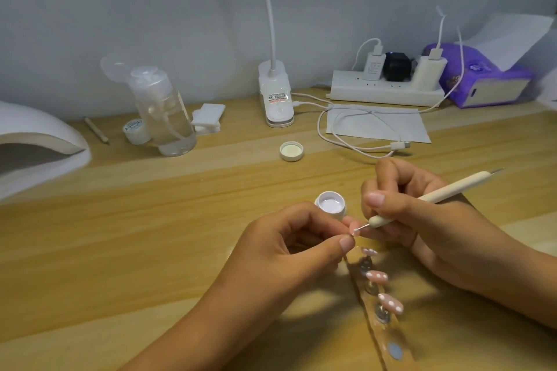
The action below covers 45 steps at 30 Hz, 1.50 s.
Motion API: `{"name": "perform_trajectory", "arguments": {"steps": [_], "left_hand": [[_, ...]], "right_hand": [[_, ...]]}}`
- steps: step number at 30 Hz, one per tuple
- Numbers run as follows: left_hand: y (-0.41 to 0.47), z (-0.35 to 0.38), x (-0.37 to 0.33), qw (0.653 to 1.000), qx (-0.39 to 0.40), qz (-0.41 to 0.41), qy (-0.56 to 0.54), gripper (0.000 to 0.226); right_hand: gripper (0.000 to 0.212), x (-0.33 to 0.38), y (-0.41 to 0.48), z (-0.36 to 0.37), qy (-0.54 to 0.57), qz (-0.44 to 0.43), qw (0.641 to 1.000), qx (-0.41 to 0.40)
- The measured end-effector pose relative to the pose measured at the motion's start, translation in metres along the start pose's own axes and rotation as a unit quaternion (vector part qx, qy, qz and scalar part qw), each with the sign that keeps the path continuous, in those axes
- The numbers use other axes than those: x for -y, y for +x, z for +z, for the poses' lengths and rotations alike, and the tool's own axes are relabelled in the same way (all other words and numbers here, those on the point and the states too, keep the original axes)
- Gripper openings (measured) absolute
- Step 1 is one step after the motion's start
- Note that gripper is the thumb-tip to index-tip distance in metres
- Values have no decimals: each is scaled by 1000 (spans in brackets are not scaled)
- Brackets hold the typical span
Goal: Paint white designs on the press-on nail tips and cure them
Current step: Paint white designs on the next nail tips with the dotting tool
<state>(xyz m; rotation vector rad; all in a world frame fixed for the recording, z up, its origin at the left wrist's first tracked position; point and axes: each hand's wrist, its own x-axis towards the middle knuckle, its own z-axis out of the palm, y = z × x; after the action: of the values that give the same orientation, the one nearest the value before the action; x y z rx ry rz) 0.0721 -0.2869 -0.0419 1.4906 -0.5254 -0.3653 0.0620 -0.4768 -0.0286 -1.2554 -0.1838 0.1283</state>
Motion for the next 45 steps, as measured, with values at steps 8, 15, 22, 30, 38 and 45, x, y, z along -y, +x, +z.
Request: {"name": "perform_trajectory", "arguments": {"steps": [8, 15, 22, 30, 38, 45], "left_hand": [[1, 0, -1, 1000, -2, -4, 2, 4], [0, 0, -1, 1000, 0, -5, 3, 5], [0, 1, -1, 1000, -5, -9, 0, 7], [1, 1, -1, 1000, -3, -5, 8, 7], [0, 1, -1, 1000, -3, -9, 4, 7], [0, 1, -2, 1000, -1, -7, 9, 6]], "right_hand": [[26, 1, 0, 1, 5, 2, 1000, -3], [24, 1, 0, 1, -3, 2, 1000, -3], [22, 2, -1, 0, -9, 7, 1000, -4], [22, 1, -2, 0, -23, -1, 1000, 1], [23, 1, -1, 0, -26, 8, 1000, -6], [22, 0, 0, 0, -23, 10, 1000, -4]]}}
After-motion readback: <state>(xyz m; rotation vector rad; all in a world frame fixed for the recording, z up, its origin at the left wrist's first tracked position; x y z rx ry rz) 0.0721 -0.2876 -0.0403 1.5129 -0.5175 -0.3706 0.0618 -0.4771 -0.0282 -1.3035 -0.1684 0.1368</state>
